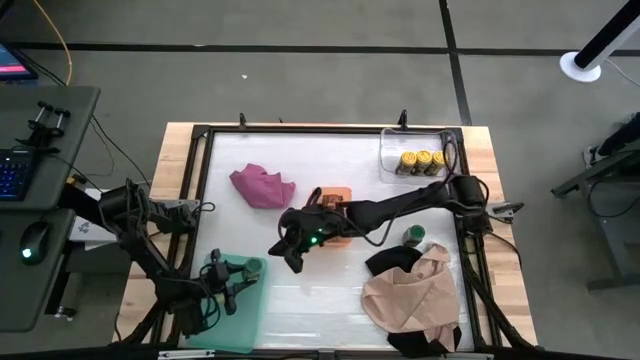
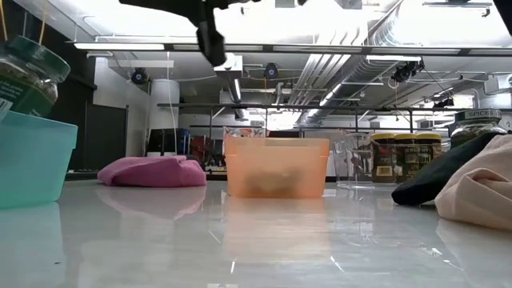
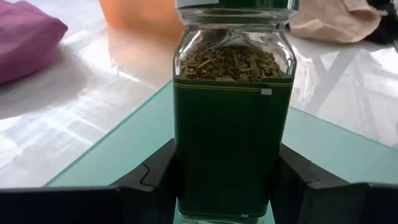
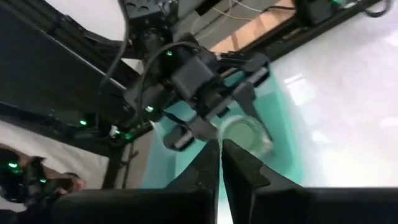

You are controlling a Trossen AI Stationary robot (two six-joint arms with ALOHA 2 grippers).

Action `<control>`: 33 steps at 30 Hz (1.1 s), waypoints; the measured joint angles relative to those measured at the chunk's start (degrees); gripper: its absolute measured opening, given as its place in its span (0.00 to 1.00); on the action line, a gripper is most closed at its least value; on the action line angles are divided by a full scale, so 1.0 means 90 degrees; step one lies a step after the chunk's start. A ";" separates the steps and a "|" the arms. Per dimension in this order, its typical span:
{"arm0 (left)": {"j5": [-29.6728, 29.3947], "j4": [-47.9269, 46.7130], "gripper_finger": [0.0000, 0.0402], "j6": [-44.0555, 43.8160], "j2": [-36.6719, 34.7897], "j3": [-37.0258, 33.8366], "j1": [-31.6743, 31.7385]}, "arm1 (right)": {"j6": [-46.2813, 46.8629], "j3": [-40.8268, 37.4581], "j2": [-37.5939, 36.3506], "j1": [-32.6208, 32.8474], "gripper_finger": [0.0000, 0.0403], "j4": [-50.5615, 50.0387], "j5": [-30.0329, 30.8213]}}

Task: Sort spices by type
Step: Put the top green seasoning bottle into the green bin

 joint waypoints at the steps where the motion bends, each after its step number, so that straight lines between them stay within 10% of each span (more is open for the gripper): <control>1: 0.0029 -0.0006 0.38 0.0046 0.0000 0.0000 0.0018 | 0.0016 0.0082 0.0072 0.0007 0.02 0.0037 -0.0077; 19: 0.0182 0.0047 0.38 0.0321 -0.0002 0.0000 0.0319 | -0.1283 0.3294 0.1993 -0.0011 0.00 -0.2321 -0.0568; 33: 0.0179 0.0063 0.38 0.0375 -0.0002 0.0000 0.0324 | -0.1782 0.3494 0.2238 -0.0050 0.00 -0.2958 -0.0182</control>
